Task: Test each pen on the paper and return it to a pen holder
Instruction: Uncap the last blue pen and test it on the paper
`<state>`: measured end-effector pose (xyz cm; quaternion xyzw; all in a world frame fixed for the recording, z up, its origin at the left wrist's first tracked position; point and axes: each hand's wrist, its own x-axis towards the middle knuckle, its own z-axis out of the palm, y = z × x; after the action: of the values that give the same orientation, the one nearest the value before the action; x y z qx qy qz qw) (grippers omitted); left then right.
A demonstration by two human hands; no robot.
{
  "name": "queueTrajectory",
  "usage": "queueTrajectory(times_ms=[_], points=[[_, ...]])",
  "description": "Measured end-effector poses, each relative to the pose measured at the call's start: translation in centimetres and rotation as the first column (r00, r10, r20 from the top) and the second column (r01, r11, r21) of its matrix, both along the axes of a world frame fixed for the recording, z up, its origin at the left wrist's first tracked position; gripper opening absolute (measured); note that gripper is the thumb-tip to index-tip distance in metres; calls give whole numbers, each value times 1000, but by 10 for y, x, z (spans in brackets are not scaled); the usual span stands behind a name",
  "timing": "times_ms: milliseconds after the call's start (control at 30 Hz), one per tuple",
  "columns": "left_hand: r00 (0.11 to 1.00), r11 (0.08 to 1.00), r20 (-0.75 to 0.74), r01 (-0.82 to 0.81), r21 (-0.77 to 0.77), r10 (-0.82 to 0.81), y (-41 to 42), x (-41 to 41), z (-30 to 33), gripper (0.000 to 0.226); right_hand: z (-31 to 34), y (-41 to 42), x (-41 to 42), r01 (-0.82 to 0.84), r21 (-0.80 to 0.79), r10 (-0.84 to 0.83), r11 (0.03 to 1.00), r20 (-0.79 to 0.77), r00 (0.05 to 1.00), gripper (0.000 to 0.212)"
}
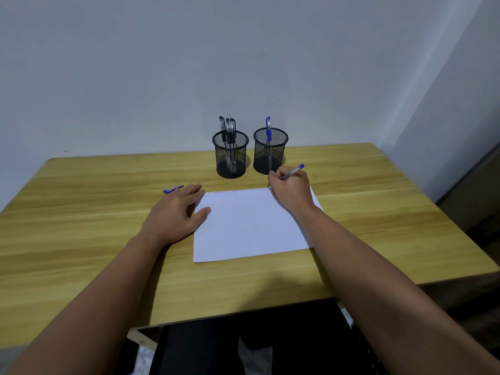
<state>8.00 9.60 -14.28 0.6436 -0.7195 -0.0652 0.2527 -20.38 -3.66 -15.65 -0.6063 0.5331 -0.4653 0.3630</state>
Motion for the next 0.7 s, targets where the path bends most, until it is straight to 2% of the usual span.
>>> queueTrajectory(times_ms=[200, 533, 700], points=[[1000, 1000, 13, 4, -31, -3, 0, -2, 1, 48, -2, -2, 1, 22, 18, -22, 1000, -24, 999, 41], [1000, 1000, 12, 9, 4, -9, 0, 0, -2, 58, 0, 0, 0, 55, -7, -55, 998, -4, 998, 41], [1000, 1000, 21, 10, -25, -10, 1, -1, 0, 52, 2, 1, 0, 60, -15, -60, 998, 7, 998, 40]])
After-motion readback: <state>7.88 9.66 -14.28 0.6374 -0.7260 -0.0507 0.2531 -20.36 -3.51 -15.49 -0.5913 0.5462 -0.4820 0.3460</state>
